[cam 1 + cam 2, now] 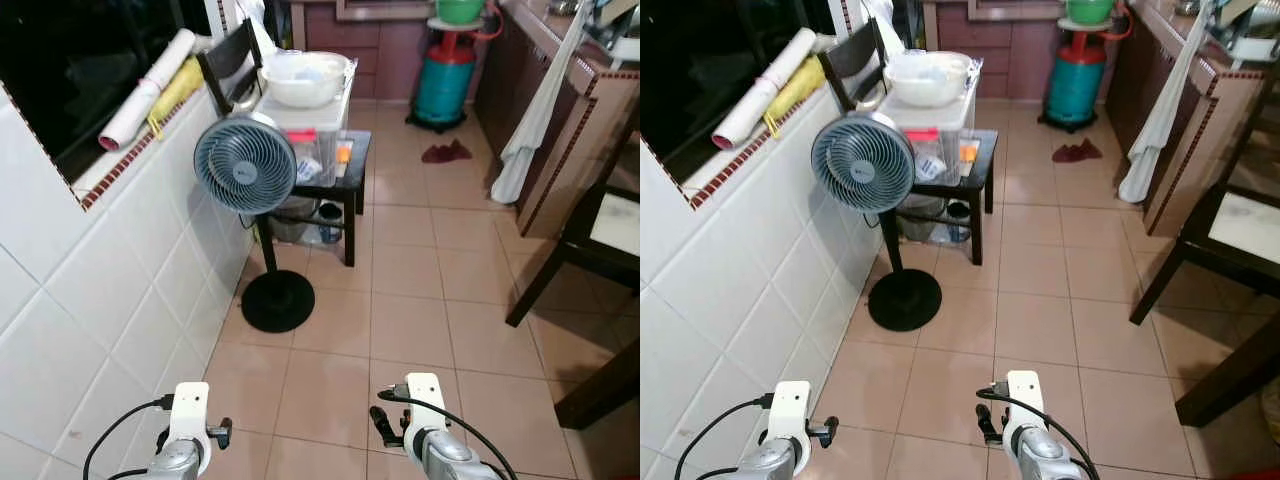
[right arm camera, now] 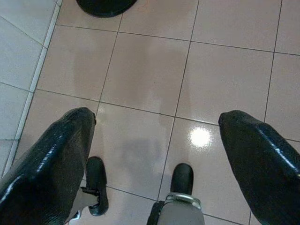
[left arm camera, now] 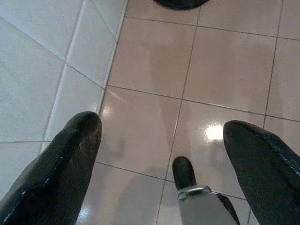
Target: Setting the table
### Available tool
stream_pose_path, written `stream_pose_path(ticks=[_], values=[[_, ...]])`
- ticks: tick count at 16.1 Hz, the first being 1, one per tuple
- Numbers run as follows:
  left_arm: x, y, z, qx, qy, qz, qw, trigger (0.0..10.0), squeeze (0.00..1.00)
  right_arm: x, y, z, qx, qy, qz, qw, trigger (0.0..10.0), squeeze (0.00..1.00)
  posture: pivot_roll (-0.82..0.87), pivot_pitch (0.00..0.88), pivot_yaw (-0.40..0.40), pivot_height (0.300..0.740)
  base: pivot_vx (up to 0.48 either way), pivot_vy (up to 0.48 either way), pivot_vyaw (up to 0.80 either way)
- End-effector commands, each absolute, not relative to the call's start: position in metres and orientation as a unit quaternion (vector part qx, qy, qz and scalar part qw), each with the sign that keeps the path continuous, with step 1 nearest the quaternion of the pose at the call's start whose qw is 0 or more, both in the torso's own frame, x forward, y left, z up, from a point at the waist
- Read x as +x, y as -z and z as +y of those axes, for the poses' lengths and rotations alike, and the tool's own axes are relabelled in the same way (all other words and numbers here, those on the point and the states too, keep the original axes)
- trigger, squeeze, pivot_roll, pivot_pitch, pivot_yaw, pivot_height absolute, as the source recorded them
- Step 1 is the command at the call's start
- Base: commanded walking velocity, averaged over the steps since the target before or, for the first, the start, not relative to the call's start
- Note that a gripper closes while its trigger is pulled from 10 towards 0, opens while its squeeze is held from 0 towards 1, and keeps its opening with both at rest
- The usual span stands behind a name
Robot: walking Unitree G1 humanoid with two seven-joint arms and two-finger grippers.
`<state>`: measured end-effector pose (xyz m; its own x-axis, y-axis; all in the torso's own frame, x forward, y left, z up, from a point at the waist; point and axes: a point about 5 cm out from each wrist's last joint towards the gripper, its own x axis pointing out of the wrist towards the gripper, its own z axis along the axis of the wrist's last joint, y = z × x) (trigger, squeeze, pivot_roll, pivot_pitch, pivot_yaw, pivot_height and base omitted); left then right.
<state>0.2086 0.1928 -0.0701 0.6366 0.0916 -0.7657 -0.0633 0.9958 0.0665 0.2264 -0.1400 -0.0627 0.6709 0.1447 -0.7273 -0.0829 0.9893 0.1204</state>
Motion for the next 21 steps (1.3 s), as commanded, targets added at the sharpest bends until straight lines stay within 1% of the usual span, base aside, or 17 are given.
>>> stream_pose_path(ticks=[1, 7, 10, 15, 21], values=[[0.208, 0.071, 0.194, 0.016, -0.044, 0.430, 0.902, 10.0, 0.00, 0.232, 0.059, -0.137, 0.040, -0.061, 0.398, 0.914, 10.0, 0.00, -0.12, 0.033, 0.050, 0.740, 0.000, 0.000, 0.00], [0.201, 0.074, 0.199, 0.020, -0.048, 0.445, 0.894, 10.0, 0.00, 0.234, 0.058, -0.136, 0.017, -0.073, 0.393, 0.917, 10.0, 0.00, -0.12, 0.032, 0.050, 0.740, 0.000, 0.000, 0.00], [0.195, 0.077, 0.203, 0.008, -0.053, 0.458, 0.887, 10.0, 0.00, 0.233, 0.058, -0.137, 0.007, -0.080, 0.393, 0.916, 10.0, 0.00, -0.12, 0.035, 0.045, 0.740, 0.000, 0.000, 0.00], [0.189, 0.081, 0.202, 0.011, -0.034, 0.482, 0.875, 10.0, 0.00, 0.230, 0.061, -0.139, -0.007, -0.082, 0.403, 0.912, 10.0, 0.00, -0.13, 0.040, 0.044, 0.740, 0.000, 0.000, 0.00], [0.185, 0.082, 0.201, 0.023, -0.014, 0.492, 0.870, 10.0, 0.00, 0.214, 0.072, -0.148, -0.025, -0.064, 0.441, 0.895, 10.0, 0.00, -0.13, 0.045, 0.051, 0.740, 0.000, 0.000, 0.00]])
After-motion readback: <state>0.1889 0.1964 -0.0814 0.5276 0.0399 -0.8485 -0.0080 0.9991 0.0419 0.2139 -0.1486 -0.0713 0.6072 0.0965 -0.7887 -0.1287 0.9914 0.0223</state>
